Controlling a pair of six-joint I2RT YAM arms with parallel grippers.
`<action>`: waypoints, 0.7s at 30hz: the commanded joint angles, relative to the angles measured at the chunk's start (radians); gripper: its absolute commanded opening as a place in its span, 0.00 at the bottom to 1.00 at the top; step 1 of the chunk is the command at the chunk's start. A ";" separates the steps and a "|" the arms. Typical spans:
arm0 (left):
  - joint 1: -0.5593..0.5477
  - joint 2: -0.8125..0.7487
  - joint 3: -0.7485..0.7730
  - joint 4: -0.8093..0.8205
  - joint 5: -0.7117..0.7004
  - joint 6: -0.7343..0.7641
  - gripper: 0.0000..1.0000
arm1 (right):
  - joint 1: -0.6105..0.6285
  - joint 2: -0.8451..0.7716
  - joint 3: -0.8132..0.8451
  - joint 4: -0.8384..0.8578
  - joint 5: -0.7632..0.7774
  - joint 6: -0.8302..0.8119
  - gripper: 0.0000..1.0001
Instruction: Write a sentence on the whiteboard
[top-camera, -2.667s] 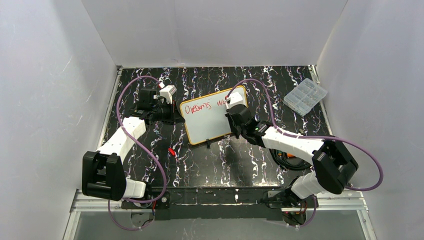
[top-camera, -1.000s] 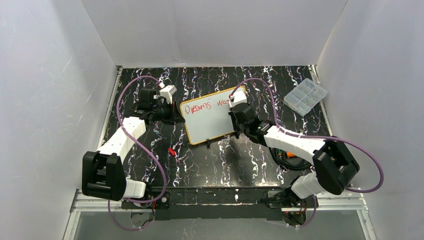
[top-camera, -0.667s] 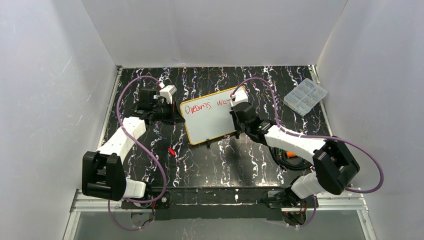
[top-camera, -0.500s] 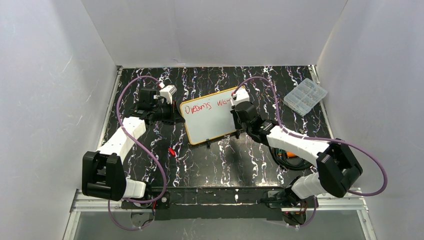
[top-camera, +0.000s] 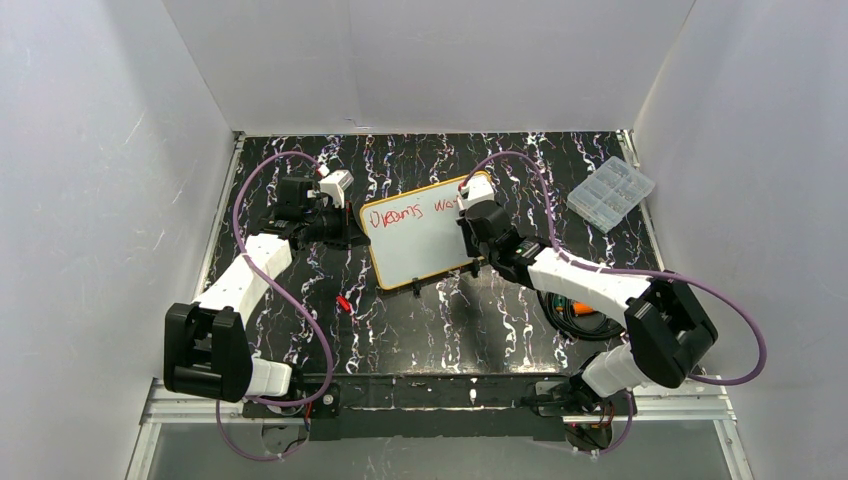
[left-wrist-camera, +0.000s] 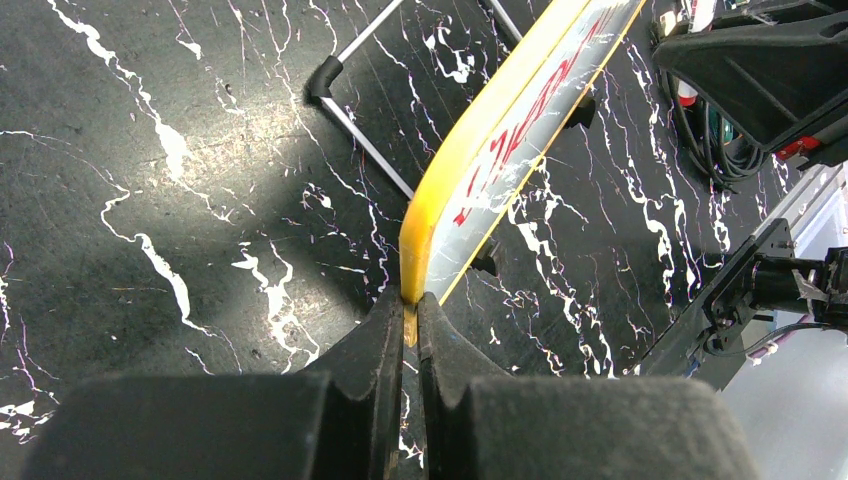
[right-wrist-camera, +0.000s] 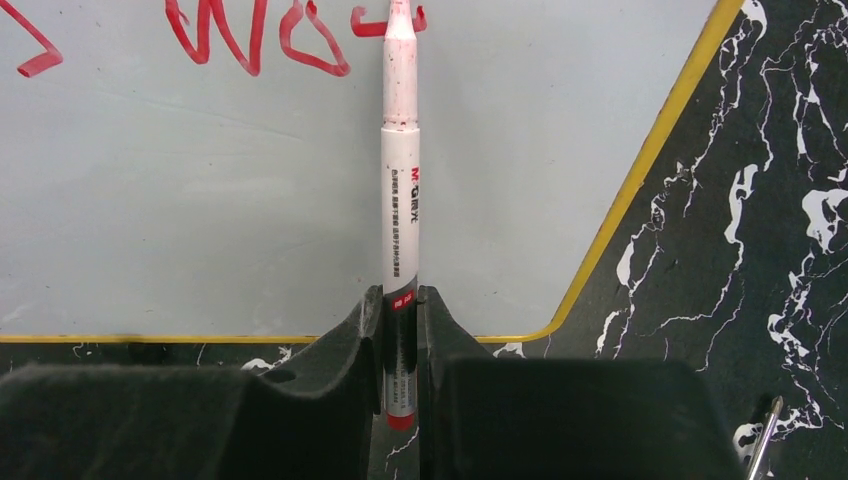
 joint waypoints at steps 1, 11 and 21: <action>-0.004 -0.047 0.011 -0.009 0.028 0.009 0.00 | -0.006 0.003 0.031 0.007 -0.005 -0.002 0.01; -0.004 -0.048 0.010 -0.009 0.028 0.009 0.00 | -0.005 -0.002 -0.021 0.007 -0.057 0.043 0.01; -0.004 -0.048 0.012 -0.009 0.028 0.008 0.00 | 0.007 -0.010 -0.045 -0.045 -0.060 0.068 0.01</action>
